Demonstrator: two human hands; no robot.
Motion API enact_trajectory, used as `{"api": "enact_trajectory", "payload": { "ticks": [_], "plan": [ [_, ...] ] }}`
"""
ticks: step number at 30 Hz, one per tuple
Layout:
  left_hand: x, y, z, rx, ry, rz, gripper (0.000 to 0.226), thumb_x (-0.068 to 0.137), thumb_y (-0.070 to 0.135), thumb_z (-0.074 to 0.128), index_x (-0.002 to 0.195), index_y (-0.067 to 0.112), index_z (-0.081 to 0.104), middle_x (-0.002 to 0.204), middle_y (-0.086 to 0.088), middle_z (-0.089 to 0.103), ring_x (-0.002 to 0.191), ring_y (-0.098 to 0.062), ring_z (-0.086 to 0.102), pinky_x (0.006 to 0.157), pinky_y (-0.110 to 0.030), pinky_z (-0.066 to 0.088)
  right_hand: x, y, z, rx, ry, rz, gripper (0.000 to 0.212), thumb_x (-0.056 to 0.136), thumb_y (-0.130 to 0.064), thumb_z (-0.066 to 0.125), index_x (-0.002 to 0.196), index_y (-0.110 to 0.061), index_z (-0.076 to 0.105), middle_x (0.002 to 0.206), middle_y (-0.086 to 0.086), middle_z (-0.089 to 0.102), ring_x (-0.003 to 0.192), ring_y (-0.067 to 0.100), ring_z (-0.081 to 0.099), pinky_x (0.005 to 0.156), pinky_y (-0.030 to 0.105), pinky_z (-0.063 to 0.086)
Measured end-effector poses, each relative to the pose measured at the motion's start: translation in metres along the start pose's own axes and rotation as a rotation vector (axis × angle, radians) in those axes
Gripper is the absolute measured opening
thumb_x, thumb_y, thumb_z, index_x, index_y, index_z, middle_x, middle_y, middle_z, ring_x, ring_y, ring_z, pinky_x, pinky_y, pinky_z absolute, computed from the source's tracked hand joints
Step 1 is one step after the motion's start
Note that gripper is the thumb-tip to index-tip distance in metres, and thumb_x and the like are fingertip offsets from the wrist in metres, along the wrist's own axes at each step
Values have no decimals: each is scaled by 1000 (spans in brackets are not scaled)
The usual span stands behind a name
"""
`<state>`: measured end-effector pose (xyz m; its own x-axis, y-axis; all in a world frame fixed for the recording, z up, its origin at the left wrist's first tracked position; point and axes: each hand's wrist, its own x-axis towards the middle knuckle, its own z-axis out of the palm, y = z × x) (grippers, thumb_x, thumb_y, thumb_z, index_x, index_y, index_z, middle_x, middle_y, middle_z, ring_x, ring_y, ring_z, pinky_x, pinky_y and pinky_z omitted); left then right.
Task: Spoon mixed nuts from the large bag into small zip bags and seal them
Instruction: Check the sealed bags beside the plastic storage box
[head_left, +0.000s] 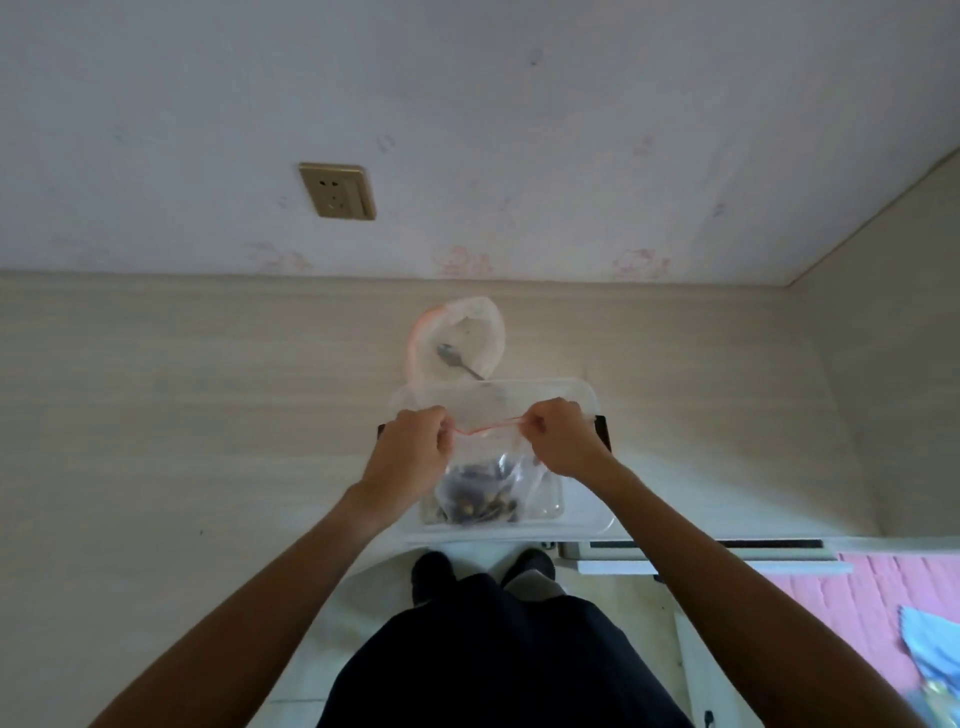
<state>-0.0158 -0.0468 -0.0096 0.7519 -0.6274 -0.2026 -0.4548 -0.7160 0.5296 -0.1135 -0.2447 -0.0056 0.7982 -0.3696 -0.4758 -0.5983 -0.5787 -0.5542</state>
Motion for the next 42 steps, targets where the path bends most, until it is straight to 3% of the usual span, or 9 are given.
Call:
{"api": "enact_trajectory", "payload": {
  "ticks": [10,15,18,22,26,29,33,38,42],
  "plan": [
    [27,7,11,373,-227,4,9,99,11,56,99,8,65,91,-8,65,75,-23,60,62,-31,40,18,-1,20,-57,-71,132,26,93,-2,54,113,-2,70,101,16,75,84,31,74,75,38,61],
    [20,2,-9,221,-79,64,25,100,29,60,121,15,63,113,-4,69,103,-28,67,79,-35,51,2,3,2,-162,20,32,45,103,-34,56,141,-11,52,133,11,63,114,29,65,95,40,53],
    [9,-7,-28,76,129,96,29,98,33,65,124,21,64,118,4,69,104,-18,68,86,-39,55,-18,11,-14,-23,228,-132,43,100,-34,62,138,-14,57,128,6,67,110,18,65,97,41,55],
    [-1,-33,-40,-115,298,-92,35,99,36,64,128,18,61,122,4,66,101,-15,65,87,-37,54,-44,41,-28,59,469,-149,39,100,-31,64,134,-14,60,127,6,64,106,18,65,91,34,54],
    [-15,-56,-25,-347,83,-480,50,107,54,43,126,12,63,122,-7,70,105,-24,69,96,-44,55,-50,68,-20,131,391,155,57,102,-40,58,148,-9,45,139,11,58,117,26,61,100,44,52],
    [-28,-60,-11,-613,-83,-658,59,107,61,35,119,15,69,111,-9,74,100,-27,72,78,-42,61,-47,73,-6,382,255,297,52,105,-43,51,144,-9,50,120,9,69,97,23,66,87,40,56],
    [-33,-57,-5,-667,-73,-609,57,106,59,41,109,13,74,102,-13,77,94,-28,75,62,-33,59,-49,73,6,510,302,271,32,106,-41,47,104,-16,66,81,1,68,71,19,63,65,29,51],
    [-17,-39,-20,-621,-50,-459,53,104,60,45,96,18,75,93,-10,77,86,-26,75,53,-29,58,-69,77,-6,605,389,294,32,104,-43,51,98,-17,69,85,9,73,71,17,68,73,40,61],
    [6,-7,-23,-588,-121,-295,47,105,60,44,93,25,72,91,-6,76,81,-23,74,52,-29,58,-112,88,-18,680,549,363,32,103,-45,53,104,-19,72,87,7,73,72,17,67,63,30,58]
  ]
}}
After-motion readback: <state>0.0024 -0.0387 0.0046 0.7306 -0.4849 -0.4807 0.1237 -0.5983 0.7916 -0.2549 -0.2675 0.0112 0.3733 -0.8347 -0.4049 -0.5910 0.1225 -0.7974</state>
